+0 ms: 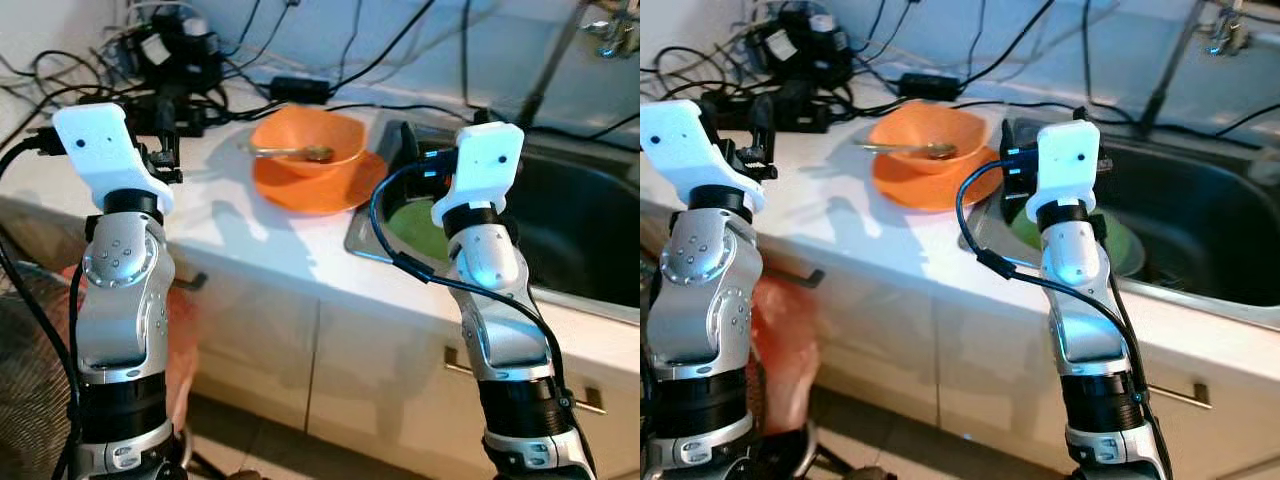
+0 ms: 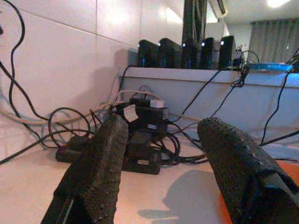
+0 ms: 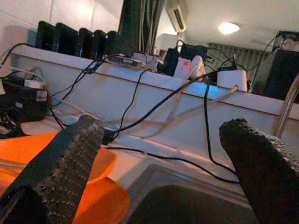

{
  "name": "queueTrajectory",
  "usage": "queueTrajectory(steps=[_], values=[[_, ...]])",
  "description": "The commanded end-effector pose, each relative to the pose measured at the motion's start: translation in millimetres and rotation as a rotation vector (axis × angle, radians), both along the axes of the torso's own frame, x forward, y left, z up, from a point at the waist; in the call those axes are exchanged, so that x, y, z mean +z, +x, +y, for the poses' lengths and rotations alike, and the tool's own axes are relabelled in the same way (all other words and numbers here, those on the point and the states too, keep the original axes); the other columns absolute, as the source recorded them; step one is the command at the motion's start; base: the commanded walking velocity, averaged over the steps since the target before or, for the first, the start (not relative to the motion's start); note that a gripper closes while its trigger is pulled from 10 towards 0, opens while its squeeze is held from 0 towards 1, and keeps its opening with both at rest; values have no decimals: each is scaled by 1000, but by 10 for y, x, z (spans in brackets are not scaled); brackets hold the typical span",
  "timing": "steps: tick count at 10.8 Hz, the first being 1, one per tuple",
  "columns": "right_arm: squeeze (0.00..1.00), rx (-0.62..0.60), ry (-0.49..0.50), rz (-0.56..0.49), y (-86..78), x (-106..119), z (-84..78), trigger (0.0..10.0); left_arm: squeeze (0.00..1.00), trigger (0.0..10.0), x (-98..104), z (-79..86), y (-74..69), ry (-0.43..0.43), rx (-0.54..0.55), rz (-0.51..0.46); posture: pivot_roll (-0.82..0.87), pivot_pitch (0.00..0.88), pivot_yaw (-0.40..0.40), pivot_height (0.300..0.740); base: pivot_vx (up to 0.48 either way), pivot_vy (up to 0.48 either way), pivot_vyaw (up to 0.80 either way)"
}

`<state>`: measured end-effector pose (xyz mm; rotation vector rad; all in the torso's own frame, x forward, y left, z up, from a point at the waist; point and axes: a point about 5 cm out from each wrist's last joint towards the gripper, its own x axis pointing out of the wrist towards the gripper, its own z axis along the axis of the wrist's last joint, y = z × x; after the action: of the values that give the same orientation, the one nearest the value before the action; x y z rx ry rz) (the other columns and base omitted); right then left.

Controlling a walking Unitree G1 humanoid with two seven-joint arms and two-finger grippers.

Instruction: Kitchen organization

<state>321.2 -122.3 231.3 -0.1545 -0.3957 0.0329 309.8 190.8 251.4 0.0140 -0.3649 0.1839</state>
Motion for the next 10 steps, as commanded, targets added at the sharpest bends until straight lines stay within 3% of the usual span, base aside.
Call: queueTrajectory(steps=[1,4,6,8,9,10], values=[[0,-7,10,5,3,9,-35,10000,0,10000,-96,-22,28,2,2,55,52,6,-24,740,0,0,0],[0,11,43,30,-1,-5,-42,10000,0,10000,-208,74,150,-58,-18,110,37,18,-32,740,0,0,0],[0,27,81,67,-33,-24,-79,10000,0,10000,-296,153,260,-181,-36,112,4,47,-40,740,0,0,0],[0,49,96,118,-97,-58,-121,10000,0,10000,-332,75,363,-230,-87,104,-55,81,-48,740,0,0,0],[0,53,85,127,-132,-56,-132,10000,639,10000,-369,35,426,-297,-118,108,-79,86,-46,740,0,0,0],[459,56,73,131,-168,-47,-142,10000,1000,10000,-392,-34,502,-349,-168,113,-110,88,-42,740,0,0,0]])
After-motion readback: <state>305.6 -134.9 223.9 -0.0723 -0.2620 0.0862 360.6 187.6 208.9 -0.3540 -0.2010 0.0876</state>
